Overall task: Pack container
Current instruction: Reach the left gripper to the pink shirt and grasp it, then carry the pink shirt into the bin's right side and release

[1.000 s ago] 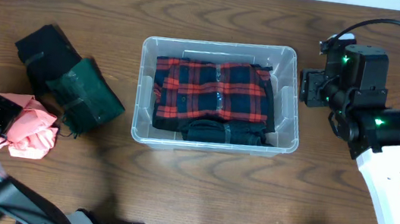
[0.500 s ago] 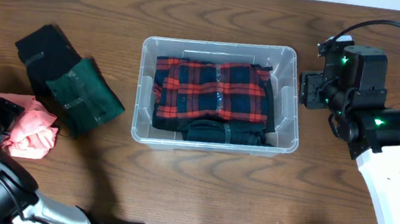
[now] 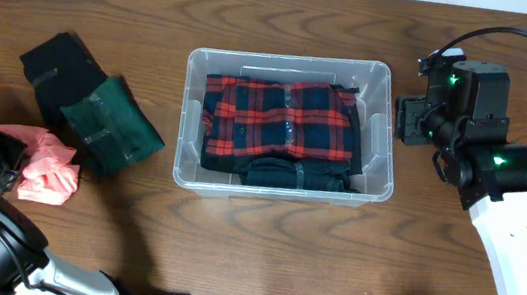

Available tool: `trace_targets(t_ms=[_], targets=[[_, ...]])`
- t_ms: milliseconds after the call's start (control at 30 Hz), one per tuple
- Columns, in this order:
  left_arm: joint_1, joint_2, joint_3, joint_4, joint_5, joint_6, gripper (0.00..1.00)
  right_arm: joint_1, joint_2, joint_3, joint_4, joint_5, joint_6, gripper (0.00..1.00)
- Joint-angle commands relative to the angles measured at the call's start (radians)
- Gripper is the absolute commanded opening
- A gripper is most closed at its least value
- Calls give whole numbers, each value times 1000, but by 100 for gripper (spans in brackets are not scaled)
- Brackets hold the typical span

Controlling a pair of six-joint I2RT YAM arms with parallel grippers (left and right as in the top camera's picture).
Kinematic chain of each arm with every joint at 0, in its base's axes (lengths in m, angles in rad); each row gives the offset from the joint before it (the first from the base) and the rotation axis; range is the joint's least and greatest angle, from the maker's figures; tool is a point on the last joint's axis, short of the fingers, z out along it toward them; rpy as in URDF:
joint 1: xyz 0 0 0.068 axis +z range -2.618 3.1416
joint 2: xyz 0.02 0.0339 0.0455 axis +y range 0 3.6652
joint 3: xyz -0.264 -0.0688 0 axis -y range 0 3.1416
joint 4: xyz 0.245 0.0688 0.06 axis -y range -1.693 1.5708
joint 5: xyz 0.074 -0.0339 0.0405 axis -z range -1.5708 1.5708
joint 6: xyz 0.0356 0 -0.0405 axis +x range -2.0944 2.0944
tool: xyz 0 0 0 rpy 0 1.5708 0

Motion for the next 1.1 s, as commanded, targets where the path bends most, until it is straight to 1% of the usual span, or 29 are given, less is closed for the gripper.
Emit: trace_targets(t_ms=[0, 67, 167, 267, 400, 533, 667, 733, 833, 967, 1067], targets=[[-5, -103, 8, -5, 134, 6, 6, -11, -12, -1, 14, 73, -30, 67], [-12, -180, 8, -6, 168, 6, 6, -18, -21, -1, 25, 111, -29, 67], [-44, -302, 8, -8, 182, 2, 6, -40, -34, -1, 31, 111, -24, 67], [-128, -428, 8, -10, 188, -2, 6, -72, -53, -1, 29, 112, 14, 66], [-322, -555, 8, -13, 217, -1, 6, -139, -84, -1, 26, 135, 103, 66], [-590, -624, 11, -19, 238, -1, 6, -208, -101, -1, 6, 133, 113, 67], [-879, -627, 35, 34, 208, -2, 6, -226, -103, -1, -24, 133, 113, 67], [-1019, -610, 41, 92, 162, -24, 6, -226, -103, -1, -29, 132, 113, 67], [-1190, -564, 41, 193, 96, -40, 6, -226, -103, -1, -29, 132, 113, 68], [-1359, -471, 41, 320, 37, -43, 6, -226, -103, -1, -30, 127, 113, 68], [-1437, -381, 41, 393, 39, -71, 6, -226, -103, -1, -32, 121, 113, 68]])
